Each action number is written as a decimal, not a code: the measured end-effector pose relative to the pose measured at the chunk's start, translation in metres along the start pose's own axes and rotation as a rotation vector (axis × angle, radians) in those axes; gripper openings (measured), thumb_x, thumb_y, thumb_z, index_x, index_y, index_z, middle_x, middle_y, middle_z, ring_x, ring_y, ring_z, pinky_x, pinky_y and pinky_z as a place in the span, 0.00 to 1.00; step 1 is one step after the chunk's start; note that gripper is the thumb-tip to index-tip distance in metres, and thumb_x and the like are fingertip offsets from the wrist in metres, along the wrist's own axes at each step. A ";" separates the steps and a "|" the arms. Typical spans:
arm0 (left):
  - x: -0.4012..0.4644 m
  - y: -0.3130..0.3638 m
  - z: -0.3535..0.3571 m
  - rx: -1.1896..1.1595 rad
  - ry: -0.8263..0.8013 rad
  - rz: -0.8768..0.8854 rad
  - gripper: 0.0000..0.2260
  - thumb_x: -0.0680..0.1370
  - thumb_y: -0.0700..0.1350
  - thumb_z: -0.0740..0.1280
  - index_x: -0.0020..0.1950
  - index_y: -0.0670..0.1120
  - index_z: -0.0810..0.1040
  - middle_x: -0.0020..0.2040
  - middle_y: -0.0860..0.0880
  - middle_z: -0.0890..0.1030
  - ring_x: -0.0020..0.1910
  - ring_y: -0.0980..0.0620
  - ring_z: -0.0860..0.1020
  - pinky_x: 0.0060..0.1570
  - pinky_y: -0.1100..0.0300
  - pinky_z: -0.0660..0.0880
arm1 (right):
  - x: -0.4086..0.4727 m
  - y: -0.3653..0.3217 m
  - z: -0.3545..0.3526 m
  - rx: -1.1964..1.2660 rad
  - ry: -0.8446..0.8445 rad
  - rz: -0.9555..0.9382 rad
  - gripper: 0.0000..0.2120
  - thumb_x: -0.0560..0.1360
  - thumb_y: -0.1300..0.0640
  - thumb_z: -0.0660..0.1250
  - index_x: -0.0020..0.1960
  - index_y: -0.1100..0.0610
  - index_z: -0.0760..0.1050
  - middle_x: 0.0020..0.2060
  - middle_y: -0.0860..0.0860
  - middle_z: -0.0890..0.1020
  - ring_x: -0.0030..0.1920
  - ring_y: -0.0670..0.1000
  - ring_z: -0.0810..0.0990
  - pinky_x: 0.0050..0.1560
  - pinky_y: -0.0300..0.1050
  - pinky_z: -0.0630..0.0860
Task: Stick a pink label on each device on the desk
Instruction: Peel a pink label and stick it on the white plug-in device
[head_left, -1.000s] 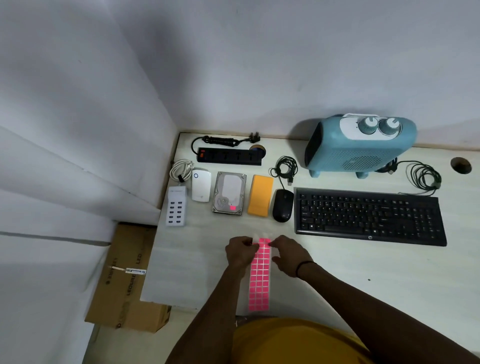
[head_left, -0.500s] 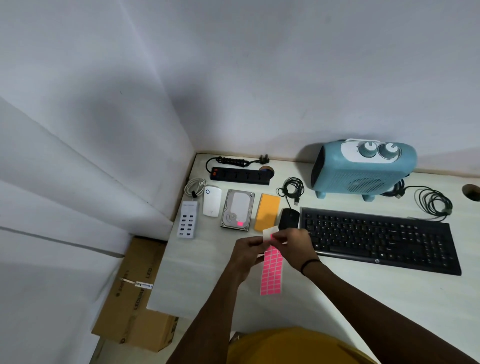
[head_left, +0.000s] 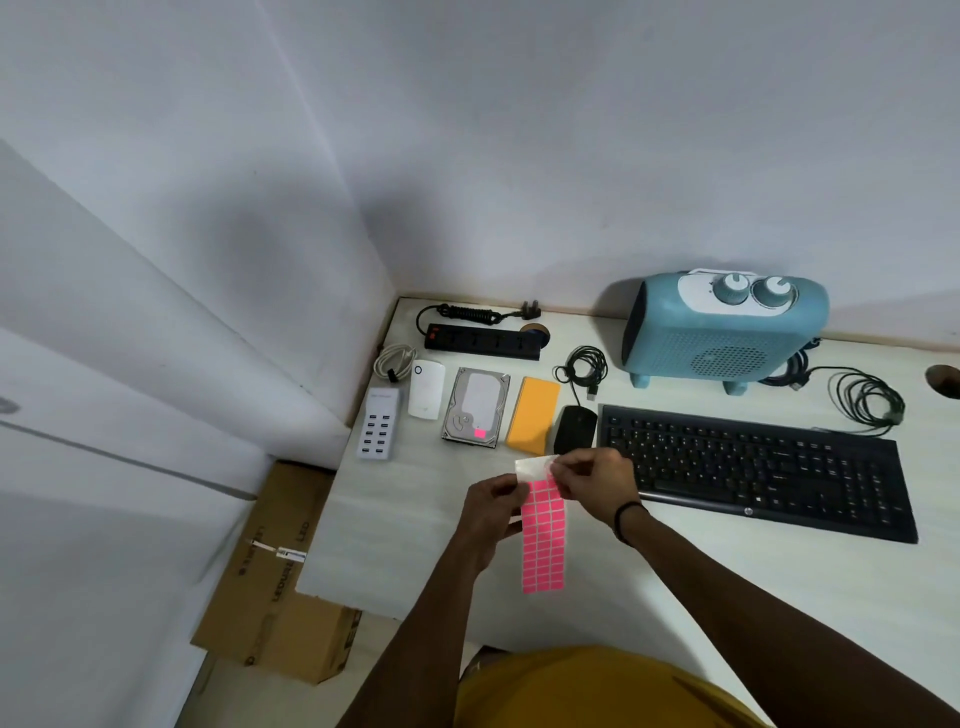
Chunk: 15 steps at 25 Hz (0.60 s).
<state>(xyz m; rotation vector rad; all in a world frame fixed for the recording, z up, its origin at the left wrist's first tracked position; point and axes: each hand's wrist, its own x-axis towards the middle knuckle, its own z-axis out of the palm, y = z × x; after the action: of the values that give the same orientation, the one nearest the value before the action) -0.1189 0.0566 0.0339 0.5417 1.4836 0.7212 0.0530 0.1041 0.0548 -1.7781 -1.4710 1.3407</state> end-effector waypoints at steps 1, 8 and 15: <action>0.001 -0.006 -0.002 -0.015 0.033 -0.037 0.08 0.81 0.43 0.69 0.59 0.44 0.82 0.52 0.43 0.86 0.51 0.46 0.85 0.45 0.56 0.82 | 0.000 0.003 0.000 0.136 -0.002 0.116 0.06 0.73 0.61 0.74 0.49 0.61 0.85 0.39 0.54 0.87 0.38 0.51 0.86 0.45 0.44 0.84; 0.013 -0.047 -0.026 0.081 0.176 -0.196 0.08 0.79 0.42 0.71 0.57 0.43 0.84 0.46 0.44 0.88 0.46 0.46 0.86 0.43 0.55 0.81 | -0.002 0.009 0.014 0.365 -0.091 0.355 0.07 0.71 0.67 0.74 0.49 0.65 0.84 0.44 0.60 0.86 0.45 0.56 0.86 0.49 0.46 0.84; 0.021 -0.046 -0.048 0.406 0.234 -0.162 0.09 0.77 0.50 0.72 0.49 0.47 0.89 0.44 0.45 0.88 0.48 0.44 0.85 0.48 0.52 0.82 | 0.014 0.003 0.046 0.253 -0.182 0.348 0.06 0.71 0.66 0.74 0.43 0.56 0.85 0.44 0.56 0.87 0.47 0.52 0.86 0.54 0.46 0.82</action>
<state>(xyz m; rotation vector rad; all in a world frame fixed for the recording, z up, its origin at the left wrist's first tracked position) -0.1626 0.0349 -0.0157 0.6493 1.8865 0.3632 0.0131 0.1057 0.0283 -1.8378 -1.0466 1.8153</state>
